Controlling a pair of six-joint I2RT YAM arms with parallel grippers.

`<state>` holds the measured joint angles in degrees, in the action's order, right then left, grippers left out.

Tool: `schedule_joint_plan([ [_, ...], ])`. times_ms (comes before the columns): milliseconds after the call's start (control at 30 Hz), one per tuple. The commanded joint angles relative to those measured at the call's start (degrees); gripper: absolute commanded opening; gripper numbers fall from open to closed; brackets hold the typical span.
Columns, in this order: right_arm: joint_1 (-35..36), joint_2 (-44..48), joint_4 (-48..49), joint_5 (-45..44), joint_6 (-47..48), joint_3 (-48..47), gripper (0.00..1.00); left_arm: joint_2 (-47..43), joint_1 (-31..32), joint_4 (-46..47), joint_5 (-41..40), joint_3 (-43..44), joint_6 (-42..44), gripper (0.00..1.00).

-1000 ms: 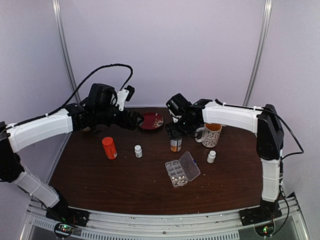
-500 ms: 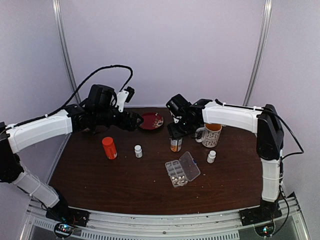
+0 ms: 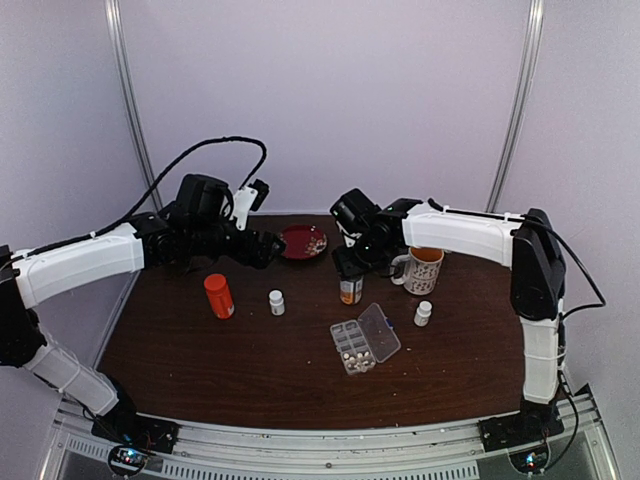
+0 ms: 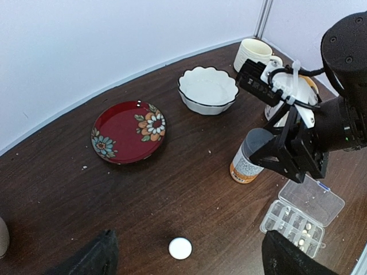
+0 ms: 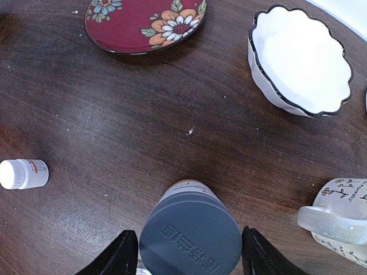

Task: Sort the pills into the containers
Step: Pick up the pill bottle from the center of the board, then pass from the right arm to the left

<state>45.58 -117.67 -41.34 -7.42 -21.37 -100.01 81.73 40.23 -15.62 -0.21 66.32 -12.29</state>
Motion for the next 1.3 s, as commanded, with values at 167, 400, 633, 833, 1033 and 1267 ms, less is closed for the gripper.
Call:
schedule_joint_plan([
  [167,0.65,-1.73,-0.4,-0.51,-0.44,-2.55,0.57,-2.41,-0.06,0.94,-0.1,-1.81,1.29,0.9],
  [400,1.27,2.85,-1.05,-1.38,0.55,-1.93,0.48,-2.51,-0.06,1.83,0.17,-2.57,1.71,0.89],
  [633,1.74,18.0,4.88,6.23,2.41,6.53,0.43,-5.97,-0.07,11.18,7.34,-7.16,4.08,0.89],
  [833,1.86,30.87,12.27,15.68,1.02,16.22,0.42,-10.45,0.1,29.23,12.82,-17.21,6.21,0.93],
  [1033,2.85,38.5,22.99,27.25,-1.37,22.97,0.39,-12.06,3.25,48.08,20.54,-27.68,19.26,0.97],
  [1267,5.31,38.68,27.29,35.23,-1.92,23.73,0.38,-11.73,6.65,54.52,22.48,-29.82,28.71,0.97],
])
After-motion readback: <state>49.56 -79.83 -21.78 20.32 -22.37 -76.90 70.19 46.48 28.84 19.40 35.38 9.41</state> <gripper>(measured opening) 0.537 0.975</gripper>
